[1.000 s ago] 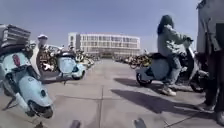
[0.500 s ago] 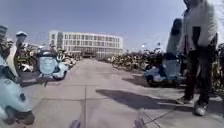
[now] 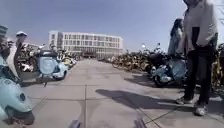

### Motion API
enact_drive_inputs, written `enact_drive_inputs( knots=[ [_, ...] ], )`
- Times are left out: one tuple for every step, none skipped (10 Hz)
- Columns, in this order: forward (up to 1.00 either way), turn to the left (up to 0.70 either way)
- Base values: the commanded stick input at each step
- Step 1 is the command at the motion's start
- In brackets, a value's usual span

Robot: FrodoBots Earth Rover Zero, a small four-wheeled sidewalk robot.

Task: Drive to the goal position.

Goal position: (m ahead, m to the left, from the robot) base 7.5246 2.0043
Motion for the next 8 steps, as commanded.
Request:
enact_drive_inputs(
  knots=[
    [1.0,0.0],
    [1.0,0.0],
    [1.0,0.0],
    [1.0,0.0],
    [1.0,0.0],
    [1.0,0.0],
    [1.0,0.0],
    [1.0,0.0]
  ],
)
